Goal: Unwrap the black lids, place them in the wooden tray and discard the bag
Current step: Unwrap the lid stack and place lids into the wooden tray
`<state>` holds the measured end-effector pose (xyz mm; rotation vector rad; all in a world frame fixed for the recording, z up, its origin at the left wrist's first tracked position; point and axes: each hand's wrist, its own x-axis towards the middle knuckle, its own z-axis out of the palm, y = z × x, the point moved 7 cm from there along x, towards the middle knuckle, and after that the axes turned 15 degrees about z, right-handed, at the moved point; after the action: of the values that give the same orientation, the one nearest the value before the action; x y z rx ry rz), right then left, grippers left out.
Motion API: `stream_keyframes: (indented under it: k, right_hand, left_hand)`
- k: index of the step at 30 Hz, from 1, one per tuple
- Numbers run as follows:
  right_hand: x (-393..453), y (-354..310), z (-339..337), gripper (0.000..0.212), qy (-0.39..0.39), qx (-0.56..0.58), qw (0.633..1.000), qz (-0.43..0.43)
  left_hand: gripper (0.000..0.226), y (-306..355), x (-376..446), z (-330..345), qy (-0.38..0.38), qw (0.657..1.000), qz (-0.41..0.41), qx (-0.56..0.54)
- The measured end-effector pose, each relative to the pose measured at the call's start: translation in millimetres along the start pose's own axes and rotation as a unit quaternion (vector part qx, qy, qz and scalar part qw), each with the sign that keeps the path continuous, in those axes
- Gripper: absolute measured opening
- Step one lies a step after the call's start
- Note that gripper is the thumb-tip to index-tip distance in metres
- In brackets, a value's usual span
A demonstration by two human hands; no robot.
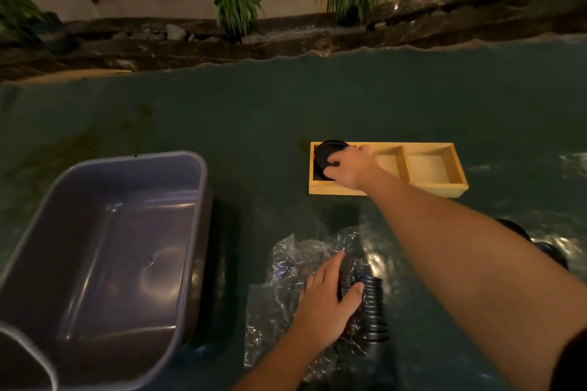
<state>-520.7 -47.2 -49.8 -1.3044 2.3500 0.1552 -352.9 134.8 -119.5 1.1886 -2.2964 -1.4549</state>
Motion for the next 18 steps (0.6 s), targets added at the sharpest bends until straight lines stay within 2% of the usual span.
stream_keyframes:
  k: [2,3,6,10,12,13,18]
  right_hand:
    - [-12,10,-17,0.039,0.066,0.066,0.995,-0.024]
    - [-17,16,-20,0.036,0.072,0.108,0.991,-0.035]
    - [-44,48,-13,0.027,0.033,0.291,0.956,-0.024]
    - [-89,110,15,0.009,0.043,0.419,0.907,0.031]
    - [-113,139,43,0.012,0.020,0.481,0.874,0.073]
    - [-124,149,58,0.012,0.001,0.488,0.868,0.087]
    - [-168,141,121,0.032,-0.158,0.464,0.868,0.083]
  left_hand:
    - [0.073,2,-1,0,0.004,1.000,0.007,-0.003]
    - [0.073,2,-1,-1,0.007,1.000,0.008,-0.005]
    - [0.074,4,-1,-3,0.008,1.000,0.010,-0.009]
    - [0.076,6,0,-4,0.006,1.000,0.016,-0.008]
    - [0.079,7,0,-4,0.009,1.000,0.021,-0.007]
    - [0.079,7,0,-4,0.010,1.000,0.022,-0.005]
    - [0.069,1,1,-2,0.005,0.999,0.024,-0.025]
